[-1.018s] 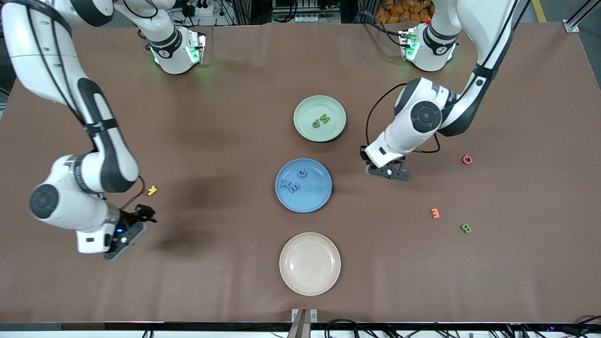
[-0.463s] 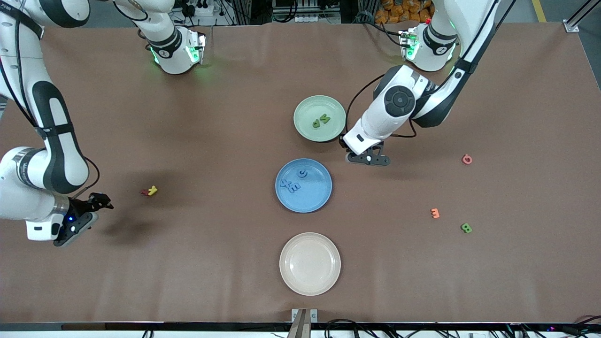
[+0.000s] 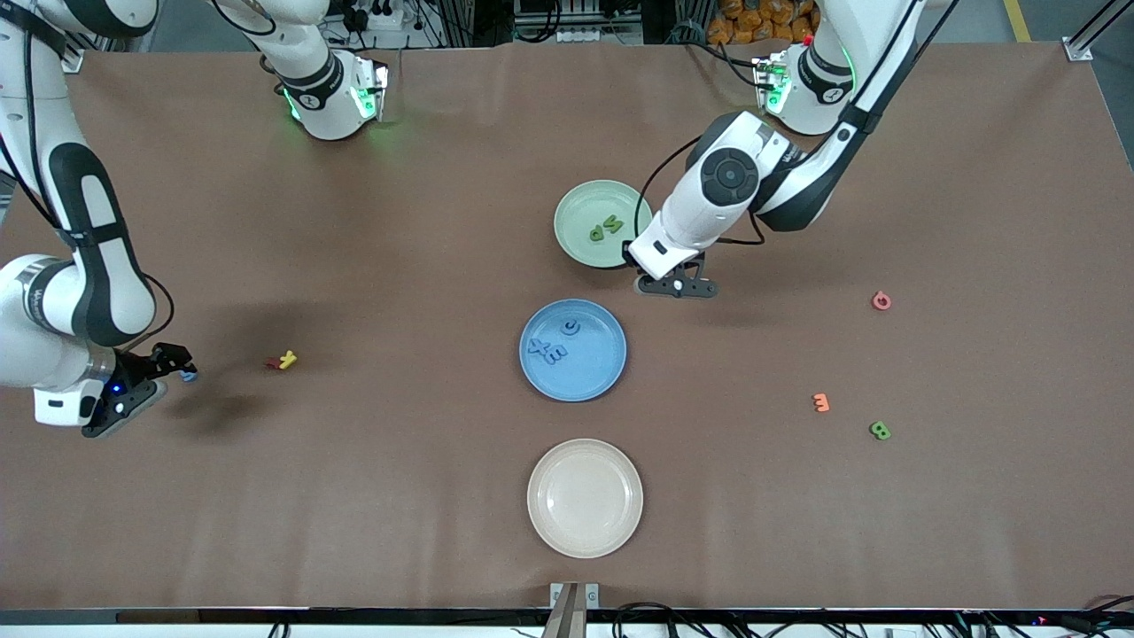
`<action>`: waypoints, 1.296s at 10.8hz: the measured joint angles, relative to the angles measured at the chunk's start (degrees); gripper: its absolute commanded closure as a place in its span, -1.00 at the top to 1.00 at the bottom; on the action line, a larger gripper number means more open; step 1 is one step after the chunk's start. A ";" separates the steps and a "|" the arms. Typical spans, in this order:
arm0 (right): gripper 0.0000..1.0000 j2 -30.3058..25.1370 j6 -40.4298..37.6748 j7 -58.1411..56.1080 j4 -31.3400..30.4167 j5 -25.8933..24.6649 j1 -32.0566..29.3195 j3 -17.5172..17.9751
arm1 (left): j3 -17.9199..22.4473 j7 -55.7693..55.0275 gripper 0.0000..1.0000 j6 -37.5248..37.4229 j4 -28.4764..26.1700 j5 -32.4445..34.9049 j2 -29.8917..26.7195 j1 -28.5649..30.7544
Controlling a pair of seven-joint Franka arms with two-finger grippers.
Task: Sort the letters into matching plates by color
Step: 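Carry the n to the green plate while the right gripper reaches blue 6, then release the n on the green plate while the right gripper lowers to 6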
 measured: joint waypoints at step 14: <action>0.22 -0.35 17.95 -2.99 -12.44 -0.04 -2.86 -0.23 | -0.64 -22.20 -1.00 0.84 2.69 10.45 6.03 -10.60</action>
